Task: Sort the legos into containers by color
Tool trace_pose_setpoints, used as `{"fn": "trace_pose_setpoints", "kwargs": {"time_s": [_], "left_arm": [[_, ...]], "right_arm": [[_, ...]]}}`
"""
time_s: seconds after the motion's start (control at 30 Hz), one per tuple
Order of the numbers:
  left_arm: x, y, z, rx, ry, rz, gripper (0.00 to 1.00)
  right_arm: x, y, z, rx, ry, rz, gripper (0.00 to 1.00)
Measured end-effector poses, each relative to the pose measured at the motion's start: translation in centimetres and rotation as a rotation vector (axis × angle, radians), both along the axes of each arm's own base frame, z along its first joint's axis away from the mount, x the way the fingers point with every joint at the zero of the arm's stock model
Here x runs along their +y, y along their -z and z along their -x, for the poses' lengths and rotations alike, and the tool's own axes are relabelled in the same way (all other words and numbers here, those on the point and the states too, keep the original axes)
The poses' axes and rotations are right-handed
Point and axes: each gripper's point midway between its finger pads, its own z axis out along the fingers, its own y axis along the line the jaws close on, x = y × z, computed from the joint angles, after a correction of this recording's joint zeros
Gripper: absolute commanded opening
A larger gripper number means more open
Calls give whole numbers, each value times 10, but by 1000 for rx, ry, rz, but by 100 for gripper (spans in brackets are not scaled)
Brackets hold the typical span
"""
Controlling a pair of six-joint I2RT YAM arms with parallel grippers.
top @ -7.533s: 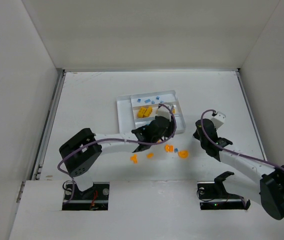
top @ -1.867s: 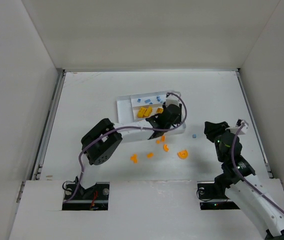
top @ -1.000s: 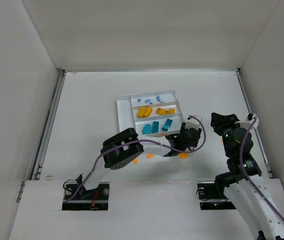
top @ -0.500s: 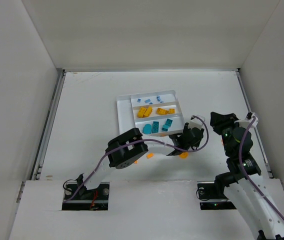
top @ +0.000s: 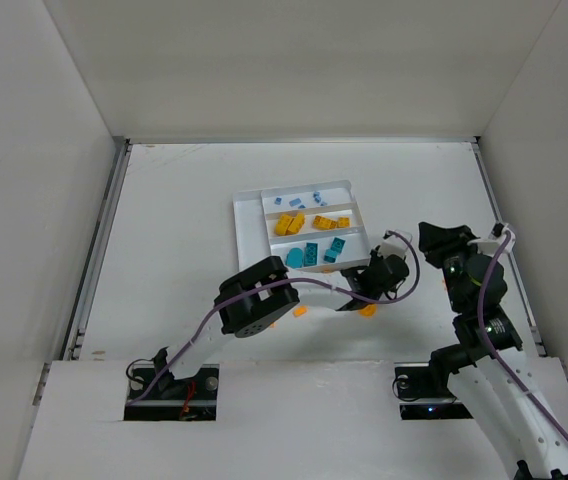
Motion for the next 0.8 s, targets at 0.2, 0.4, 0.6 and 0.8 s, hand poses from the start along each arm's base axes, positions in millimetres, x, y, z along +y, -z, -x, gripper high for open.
{"fn": "trace_pose_setpoints", "kwargs": {"time_s": [0.2, 0.4, 0.6, 0.8], "left_arm": [[-1, 0, 1, -22, 8, -19, 13], [3, 0, 11, -40, 28, -28, 12], [26, -11, 34, -38, 56, -41, 12], [51, -59, 47, -66, 57, 34, 12]], "right_arm": [[4, -7, -1, -33, -18, -9, 41], [4, -3, -2, -30, -22, -9, 41], [3, -2, 1, -40, -20, -9, 41], [1, -1, 2, -44, -14, -8, 41]]}}
